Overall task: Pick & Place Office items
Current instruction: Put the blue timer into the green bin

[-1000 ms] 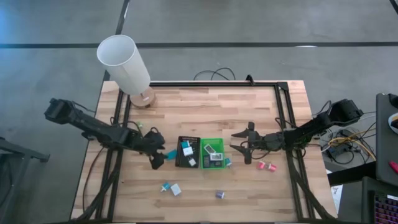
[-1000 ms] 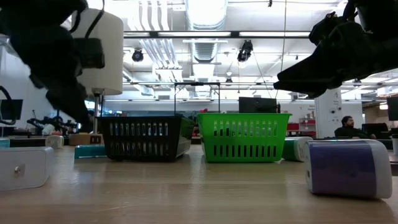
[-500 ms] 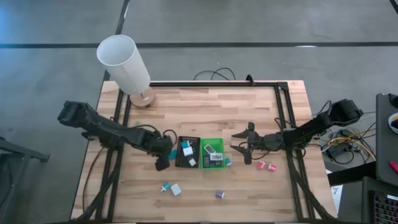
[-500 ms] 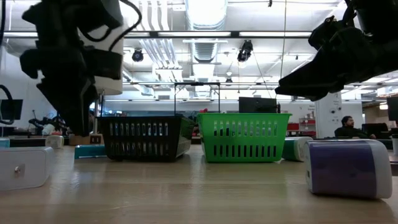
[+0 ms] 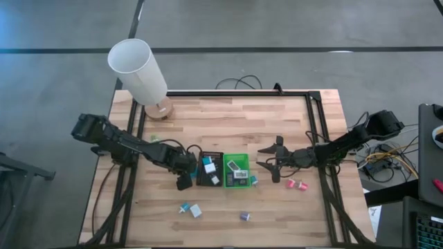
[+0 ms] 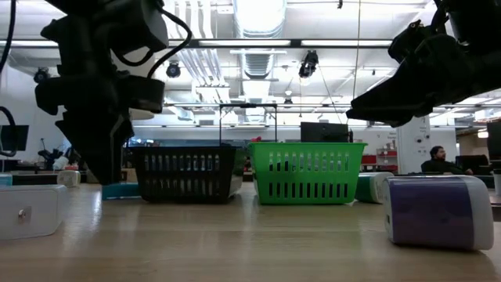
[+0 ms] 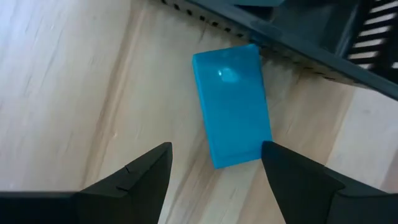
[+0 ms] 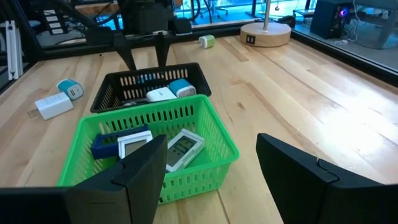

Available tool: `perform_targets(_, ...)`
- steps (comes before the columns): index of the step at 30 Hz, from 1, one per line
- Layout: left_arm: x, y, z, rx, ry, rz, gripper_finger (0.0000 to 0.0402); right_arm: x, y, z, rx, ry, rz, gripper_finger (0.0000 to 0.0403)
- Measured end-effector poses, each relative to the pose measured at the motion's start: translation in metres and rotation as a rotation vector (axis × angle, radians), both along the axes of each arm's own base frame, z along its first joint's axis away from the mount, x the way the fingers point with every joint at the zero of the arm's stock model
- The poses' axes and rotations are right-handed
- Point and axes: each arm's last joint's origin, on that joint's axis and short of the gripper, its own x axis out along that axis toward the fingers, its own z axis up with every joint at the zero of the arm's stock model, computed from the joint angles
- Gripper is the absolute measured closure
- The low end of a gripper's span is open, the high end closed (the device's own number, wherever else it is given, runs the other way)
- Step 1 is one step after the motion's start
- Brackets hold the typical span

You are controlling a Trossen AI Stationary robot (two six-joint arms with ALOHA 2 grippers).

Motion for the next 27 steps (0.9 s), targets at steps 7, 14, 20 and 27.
perform_targets(7,0.002,-0.002,0.001,-0.043,-0.012,-0.014,0.0145,0.0,0.0,0.0,0.01,-0.002,-0.003,0.0158)
perform_targets(14,0.007,-0.004,0.007,-0.1,-0.027,-0.028,0.0145,0.0,0.0,0.0,0.012,-0.003,-0.003,0.0158)
perform_targets(20,0.012,-0.005,0.01,-0.117,-0.062,-0.002,0.0145,0.0,0.0,0.0,0.018,-0.004,-0.005,0.0158)
perform_targets(27,0.013,-0.005,0.007,-0.122,-0.061,0.009,0.0145,0.0,0.0,0.0,0.018,-0.004,-0.005,0.0158)
